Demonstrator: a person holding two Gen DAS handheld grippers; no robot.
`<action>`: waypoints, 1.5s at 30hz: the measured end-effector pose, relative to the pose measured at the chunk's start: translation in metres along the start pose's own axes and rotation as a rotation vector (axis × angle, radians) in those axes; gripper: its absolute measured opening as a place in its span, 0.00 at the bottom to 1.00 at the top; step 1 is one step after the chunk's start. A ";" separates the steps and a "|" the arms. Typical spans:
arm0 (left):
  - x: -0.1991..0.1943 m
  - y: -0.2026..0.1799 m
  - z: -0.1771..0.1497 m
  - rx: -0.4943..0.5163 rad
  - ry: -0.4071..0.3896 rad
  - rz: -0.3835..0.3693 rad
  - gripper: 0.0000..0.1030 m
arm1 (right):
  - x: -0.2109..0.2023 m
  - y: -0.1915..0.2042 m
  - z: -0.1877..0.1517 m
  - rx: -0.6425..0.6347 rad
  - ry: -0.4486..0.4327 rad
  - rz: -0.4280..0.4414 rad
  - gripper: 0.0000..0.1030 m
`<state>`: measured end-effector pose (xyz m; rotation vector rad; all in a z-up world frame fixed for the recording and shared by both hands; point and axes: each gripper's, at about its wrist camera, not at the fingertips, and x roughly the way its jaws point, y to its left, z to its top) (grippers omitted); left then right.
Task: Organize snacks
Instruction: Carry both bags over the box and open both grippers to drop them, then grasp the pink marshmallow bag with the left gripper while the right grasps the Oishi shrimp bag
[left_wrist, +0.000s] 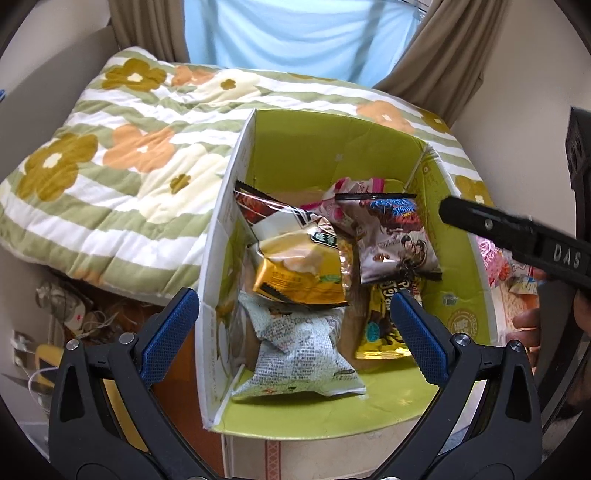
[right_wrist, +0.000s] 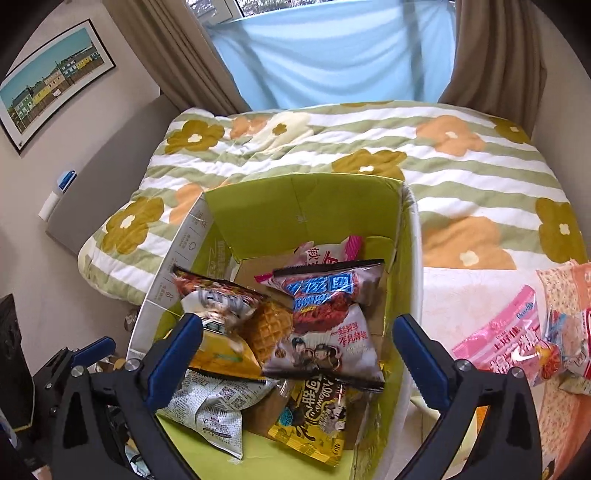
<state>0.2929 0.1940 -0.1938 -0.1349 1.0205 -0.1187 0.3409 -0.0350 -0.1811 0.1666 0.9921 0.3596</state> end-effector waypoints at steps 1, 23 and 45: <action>-0.001 0.001 -0.001 -0.002 -0.002 -0.007 1.00 | -0.002 0.000 -0.002 -0.003 -0.002 -0.004 0.99; -0.025 -0.062 0.001 0.100 -0.053 -0.145 1.00 | -0.083 -0.014 -0.030 -0.012 -0.091 -0.035 0.99; 0.046 -0.297 0.001 0.115 0.057 -0.168 1.00 | -0.168 -0.244 -0.054 0.025 -0.086 -0.149 0.99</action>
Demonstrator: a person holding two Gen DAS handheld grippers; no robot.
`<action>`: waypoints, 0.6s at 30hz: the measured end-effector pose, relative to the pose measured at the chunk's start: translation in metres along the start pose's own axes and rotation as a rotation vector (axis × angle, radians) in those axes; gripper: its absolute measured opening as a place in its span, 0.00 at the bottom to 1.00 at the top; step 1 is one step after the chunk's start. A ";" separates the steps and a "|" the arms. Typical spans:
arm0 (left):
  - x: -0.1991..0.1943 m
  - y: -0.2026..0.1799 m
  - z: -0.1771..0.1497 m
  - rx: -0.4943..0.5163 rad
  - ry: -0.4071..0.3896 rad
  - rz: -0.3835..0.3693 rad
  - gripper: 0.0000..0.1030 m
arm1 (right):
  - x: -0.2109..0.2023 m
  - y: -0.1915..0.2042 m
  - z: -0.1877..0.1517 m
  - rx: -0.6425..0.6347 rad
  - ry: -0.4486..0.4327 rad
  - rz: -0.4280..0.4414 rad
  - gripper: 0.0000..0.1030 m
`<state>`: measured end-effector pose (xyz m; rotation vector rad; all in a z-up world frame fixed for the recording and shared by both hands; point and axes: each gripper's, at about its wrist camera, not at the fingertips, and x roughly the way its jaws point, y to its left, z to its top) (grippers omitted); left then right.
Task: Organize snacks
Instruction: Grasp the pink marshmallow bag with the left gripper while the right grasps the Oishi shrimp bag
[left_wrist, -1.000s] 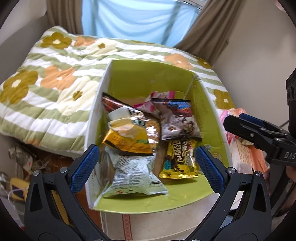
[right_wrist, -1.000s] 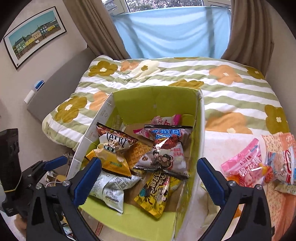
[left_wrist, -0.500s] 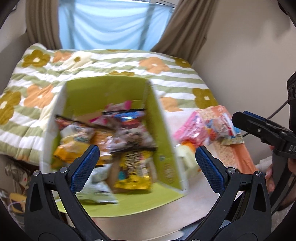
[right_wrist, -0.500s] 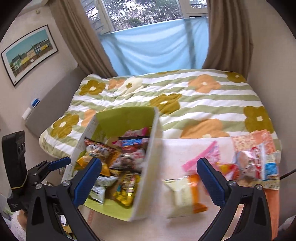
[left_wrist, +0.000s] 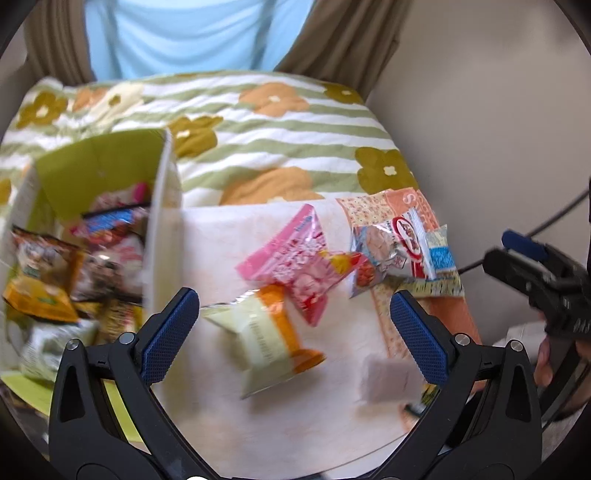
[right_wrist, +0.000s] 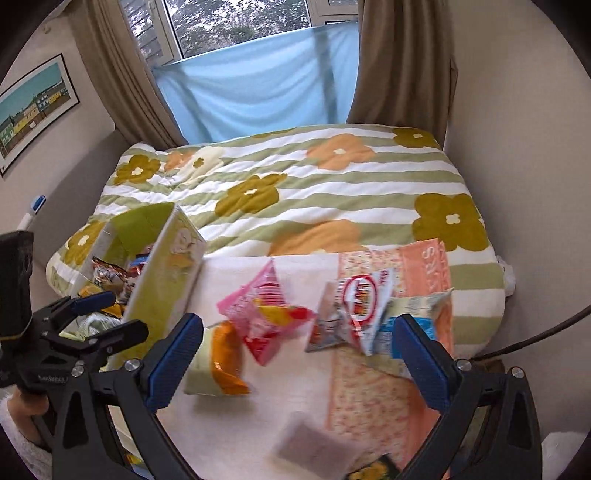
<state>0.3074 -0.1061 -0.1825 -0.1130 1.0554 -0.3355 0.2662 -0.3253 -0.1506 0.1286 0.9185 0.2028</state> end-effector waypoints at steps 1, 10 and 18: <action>0.007 -0.003 0.001 -0.023 0.008 -0.001 1.00 | 0.003 -0.008 0.000 -0.008 0.007 0.006 0.99; 0.067 -0.002 0.000 -0.233 0.084 -0.023 1.00 | 0.055 -0.059 -0.001 -0.069 0.098 0.066 0.99; 0.117 0.006 0.008 -0.288 0.157 -0.033 0.99 | 0.099 -0.071 0.001 -0.096 0.157 0.118 0.99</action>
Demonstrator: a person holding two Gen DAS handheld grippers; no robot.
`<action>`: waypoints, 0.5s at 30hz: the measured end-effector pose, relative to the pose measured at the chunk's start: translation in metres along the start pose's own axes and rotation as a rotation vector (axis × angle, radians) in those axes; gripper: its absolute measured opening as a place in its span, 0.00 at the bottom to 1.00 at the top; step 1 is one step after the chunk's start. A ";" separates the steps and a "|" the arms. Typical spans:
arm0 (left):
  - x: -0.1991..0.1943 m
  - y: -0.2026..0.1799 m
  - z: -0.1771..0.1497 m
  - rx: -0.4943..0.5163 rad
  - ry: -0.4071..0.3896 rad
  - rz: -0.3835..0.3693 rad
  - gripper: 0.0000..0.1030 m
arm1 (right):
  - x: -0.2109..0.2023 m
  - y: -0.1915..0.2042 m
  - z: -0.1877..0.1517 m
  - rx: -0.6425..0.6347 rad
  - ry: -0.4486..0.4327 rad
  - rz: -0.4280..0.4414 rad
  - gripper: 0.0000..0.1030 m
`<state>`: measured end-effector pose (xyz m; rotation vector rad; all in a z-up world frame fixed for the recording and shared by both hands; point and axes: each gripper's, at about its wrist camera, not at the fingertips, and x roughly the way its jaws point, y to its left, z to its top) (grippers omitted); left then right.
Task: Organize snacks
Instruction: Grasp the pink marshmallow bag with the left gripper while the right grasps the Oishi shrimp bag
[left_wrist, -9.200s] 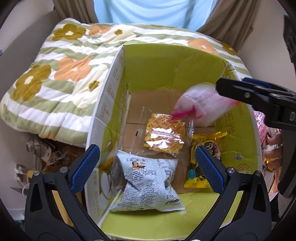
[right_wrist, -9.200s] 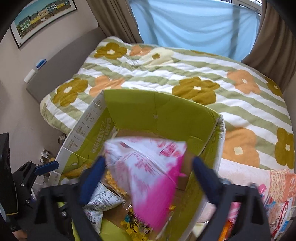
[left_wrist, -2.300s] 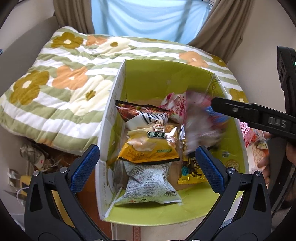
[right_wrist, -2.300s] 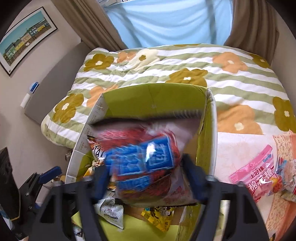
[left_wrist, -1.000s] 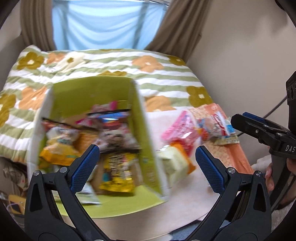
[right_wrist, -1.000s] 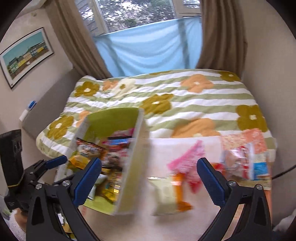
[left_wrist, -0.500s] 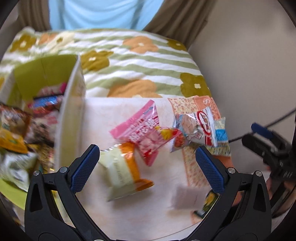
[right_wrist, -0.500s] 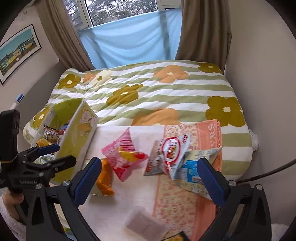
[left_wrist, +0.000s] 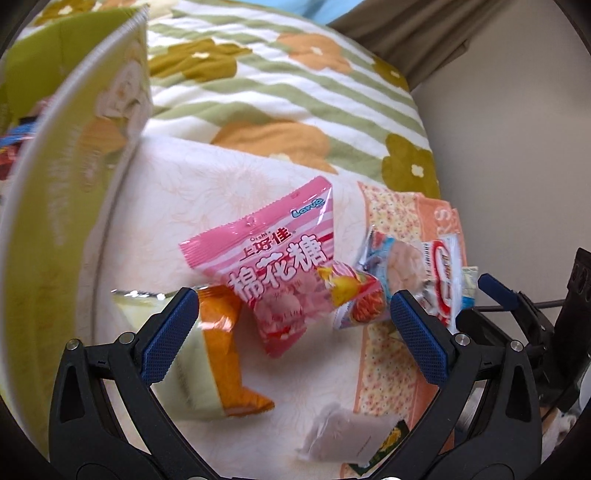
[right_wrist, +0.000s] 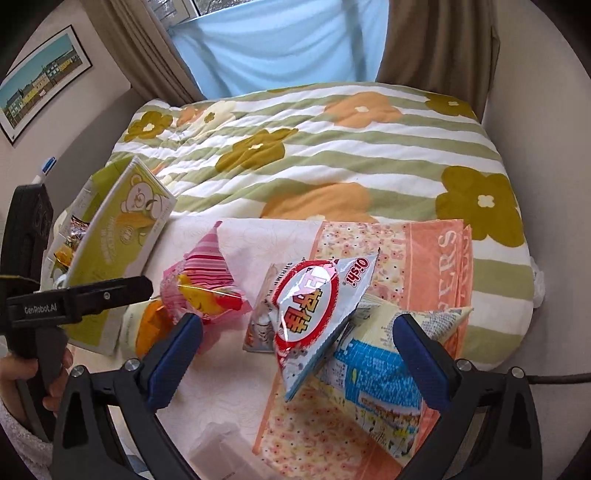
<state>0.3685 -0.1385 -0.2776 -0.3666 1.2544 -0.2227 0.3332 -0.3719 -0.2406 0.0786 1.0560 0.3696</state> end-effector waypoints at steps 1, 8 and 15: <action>0.007 0.001 0.002 -0.004 0.013 0.000 0.99 | 0.003 0.000 0.001 -0.009 0.004 0.002 0.99; 0.039 0.008 0.015 -0.032 0.077 -0.009 0.97 | 0.030 -0.003 0.009 -0.039 0.047 -0.005 0.99; 0.057 0.008 0.022 -0.033 0.132 -0.035 0.79 | 0.051 0.002 0.017 -0.064 0.085 0.020 0.99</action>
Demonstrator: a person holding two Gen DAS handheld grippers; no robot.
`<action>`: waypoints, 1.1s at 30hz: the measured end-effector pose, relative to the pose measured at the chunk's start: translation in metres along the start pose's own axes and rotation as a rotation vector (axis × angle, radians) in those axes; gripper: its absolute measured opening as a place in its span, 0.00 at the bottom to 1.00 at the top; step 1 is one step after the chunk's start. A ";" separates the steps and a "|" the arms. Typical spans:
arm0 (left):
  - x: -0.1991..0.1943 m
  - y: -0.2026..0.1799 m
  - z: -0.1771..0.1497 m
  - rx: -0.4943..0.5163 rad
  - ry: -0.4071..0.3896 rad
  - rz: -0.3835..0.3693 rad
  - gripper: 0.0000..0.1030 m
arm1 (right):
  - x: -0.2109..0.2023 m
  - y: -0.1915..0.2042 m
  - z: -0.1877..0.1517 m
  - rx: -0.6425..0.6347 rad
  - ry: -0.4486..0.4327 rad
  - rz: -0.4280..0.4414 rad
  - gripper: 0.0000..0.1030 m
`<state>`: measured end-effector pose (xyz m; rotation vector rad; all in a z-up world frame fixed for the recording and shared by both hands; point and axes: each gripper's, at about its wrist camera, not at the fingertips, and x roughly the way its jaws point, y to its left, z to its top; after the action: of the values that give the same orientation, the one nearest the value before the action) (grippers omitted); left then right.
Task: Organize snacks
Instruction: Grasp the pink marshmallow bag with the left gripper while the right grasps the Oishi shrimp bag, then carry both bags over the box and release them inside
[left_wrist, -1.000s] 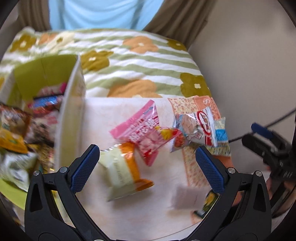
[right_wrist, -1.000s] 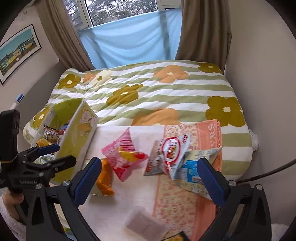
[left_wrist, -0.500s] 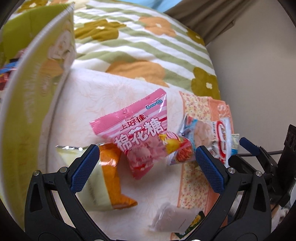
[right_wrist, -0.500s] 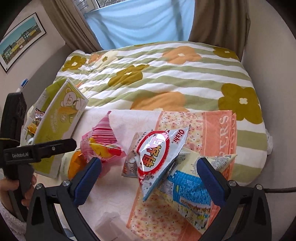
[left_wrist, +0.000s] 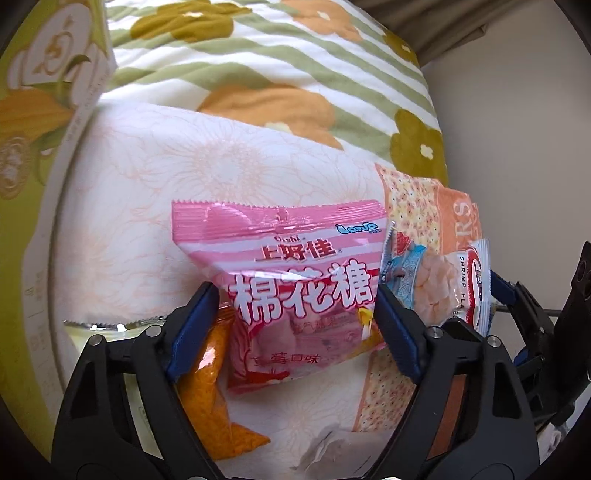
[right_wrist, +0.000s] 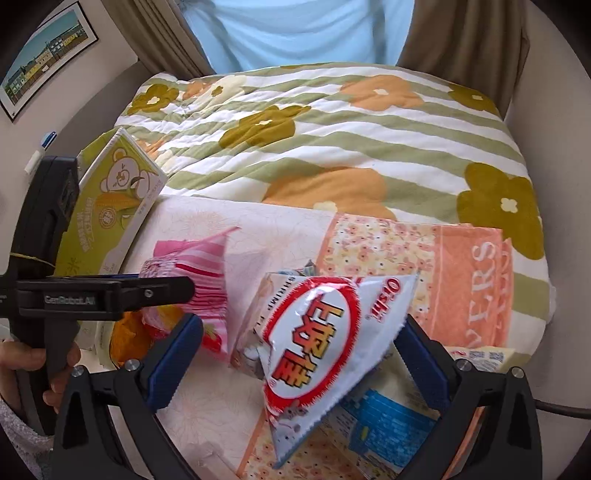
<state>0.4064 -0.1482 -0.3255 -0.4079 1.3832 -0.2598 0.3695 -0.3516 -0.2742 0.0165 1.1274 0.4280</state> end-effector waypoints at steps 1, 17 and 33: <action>0.002 -0.002 0.000 0.009 0.005 0.005 0.76 | 0.002 0.002 0.001 -0.005 0.003 -0.003 0.99; 0.006 -0.013 -0.005 0.103 0.013 0.023 0.58 | 0.018 0.009 0.001 -0.075 0.039 -0.047 0.99; -0.019 -0.021 -0.014 0.137 -0.040 -0.006 0.58 | 0.014 0.016 -0.007 -0.091 0.037 -0.064 0.68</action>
<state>0.3909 -0.1609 -0.3019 -0.3016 1.3164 -0.3471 0.3630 -0.3333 -0.2854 -0.1074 1.1411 0.4235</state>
